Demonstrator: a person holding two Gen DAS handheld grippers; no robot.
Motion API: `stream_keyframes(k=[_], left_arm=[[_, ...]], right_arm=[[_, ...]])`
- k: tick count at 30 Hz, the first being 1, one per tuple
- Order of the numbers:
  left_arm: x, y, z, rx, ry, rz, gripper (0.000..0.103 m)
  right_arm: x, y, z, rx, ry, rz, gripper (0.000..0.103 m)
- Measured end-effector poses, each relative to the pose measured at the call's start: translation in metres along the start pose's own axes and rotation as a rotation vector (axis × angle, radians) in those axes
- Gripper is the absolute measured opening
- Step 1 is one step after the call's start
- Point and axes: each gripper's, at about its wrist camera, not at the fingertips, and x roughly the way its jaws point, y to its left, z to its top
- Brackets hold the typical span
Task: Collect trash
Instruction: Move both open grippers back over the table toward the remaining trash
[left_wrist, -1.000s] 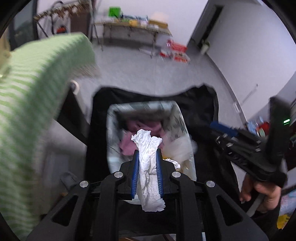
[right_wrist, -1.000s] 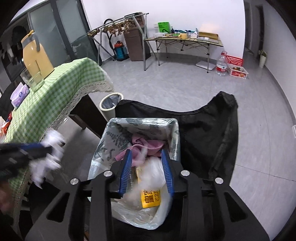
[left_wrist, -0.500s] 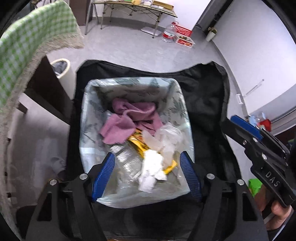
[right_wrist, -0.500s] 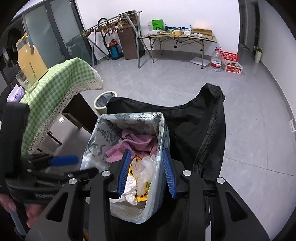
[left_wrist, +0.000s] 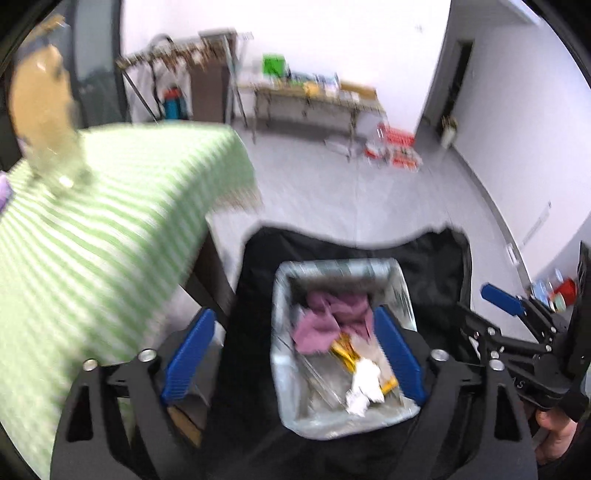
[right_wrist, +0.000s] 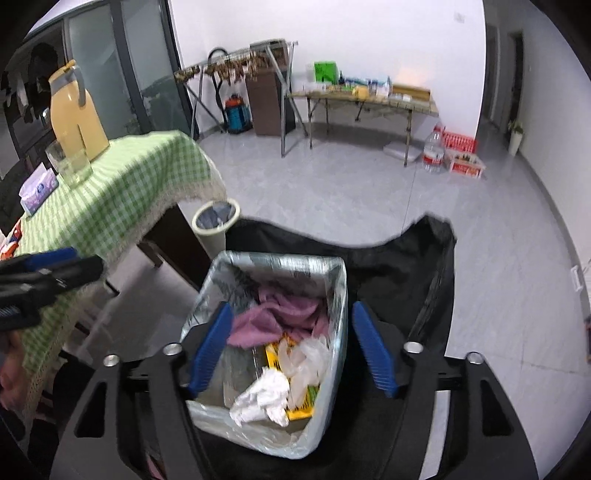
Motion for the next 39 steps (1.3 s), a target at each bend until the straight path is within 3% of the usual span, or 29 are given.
stream_keyframes(k=[4, 13, 28, 39], left_arm=[[-0.049, 0.025, 0.009, -0.043, -0.135, 0.025, 0.092], [-0.121, 0.078, 0.001, -0.120, -0.282, 0.061, 0.095], [-0.216, 0.190, -0.042, -0.267, -0.410, 0.220, 0.095], [-0.277, 0.274, -0.093, -0.351, -0.405, 0.366, 0.095]], right_arm=[[-0.020, 0.019, 0.017, -0.019, -0.066, 0.009, 0.072], [-0.049, 0.086, 0.042, -0.126, -0.160, 0.049, 0.075], [-0.075, 0.213, 0.055, -0.299, -0.238, 0.187, 0.075], [-0.090, 0.310, 0.043, -0.421, -0.260, 0.299, 0.075]])
